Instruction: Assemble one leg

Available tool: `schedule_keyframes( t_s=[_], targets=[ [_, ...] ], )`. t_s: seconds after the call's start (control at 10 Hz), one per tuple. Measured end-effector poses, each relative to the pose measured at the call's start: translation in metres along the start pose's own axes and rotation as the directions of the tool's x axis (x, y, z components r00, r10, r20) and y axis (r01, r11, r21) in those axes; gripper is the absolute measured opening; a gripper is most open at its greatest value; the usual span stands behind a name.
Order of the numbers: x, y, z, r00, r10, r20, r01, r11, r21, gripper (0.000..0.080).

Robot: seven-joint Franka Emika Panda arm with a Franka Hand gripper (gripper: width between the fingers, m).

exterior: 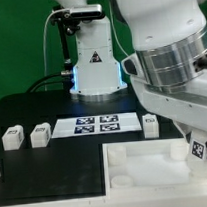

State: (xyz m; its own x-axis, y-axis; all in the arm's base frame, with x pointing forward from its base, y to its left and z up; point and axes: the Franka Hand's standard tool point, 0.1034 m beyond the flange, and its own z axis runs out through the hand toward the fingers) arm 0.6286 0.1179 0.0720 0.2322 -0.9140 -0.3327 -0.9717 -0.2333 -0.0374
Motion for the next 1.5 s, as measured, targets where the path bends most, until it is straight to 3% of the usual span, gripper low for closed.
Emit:
schedule_keyframes(
  t_s=[0.1,0.3,0.4,0.5,0.6,0.7,0.8,0.9,1.1,1.2,1.4,1.5],
  targets=[
    [0.004,-0.001,-0.001,0.994,0.109,0.019,-0.109,0.994,0.015,0.0297],
    [0.004,-0.001,-0.001,0.991,0.136,0.015,-0.136,0.990,0.020,0.0297],
    [0.004,-0.001,-0.001,0.992,0.124,0.014,-0.124,0.992,0.020,0.0400],
    [0.004,-0.001,-0.001,0.998,0.067,0.013,-0.068,0.998,0.021,0.0536],
    [0.001,-0.001,-0.002,0.999,-0.054,-0.003,0.054,0.998,0.012,0.0536],
    [-0.002,-0.002,-0.004,0.975,-0.221,-0.032,0.221,0.975,-0.004,0.0625],
    [-0.005,-0.004,-0.006,0.924,-0.377,-0.063,0.377,0.926,-0.023,0.0642],
    [-0.006,-0.004,-0.005,0.895,-0.443,-0.057,0.442,0.897,-0.027,0.0642],
    [-0.004,-0.003,-0.004,0.793,-0.608,-0.051,0.606,0.794,-0.039,0.0648],
    [-0.002,-0.003,-0.004,0.703,-0.710,-0.049,0.708,0.705,-0.053,0.0649],
    [0.005,-0.003,-0.005,0.442,-0.895,-0.048,0.888,0.445,-0.113,0.0649],
    [0.009,-0.004,-0.003,0.334,-0.942,-0.045,0.934,0.337,-0.119,0.0649]
  ],
)
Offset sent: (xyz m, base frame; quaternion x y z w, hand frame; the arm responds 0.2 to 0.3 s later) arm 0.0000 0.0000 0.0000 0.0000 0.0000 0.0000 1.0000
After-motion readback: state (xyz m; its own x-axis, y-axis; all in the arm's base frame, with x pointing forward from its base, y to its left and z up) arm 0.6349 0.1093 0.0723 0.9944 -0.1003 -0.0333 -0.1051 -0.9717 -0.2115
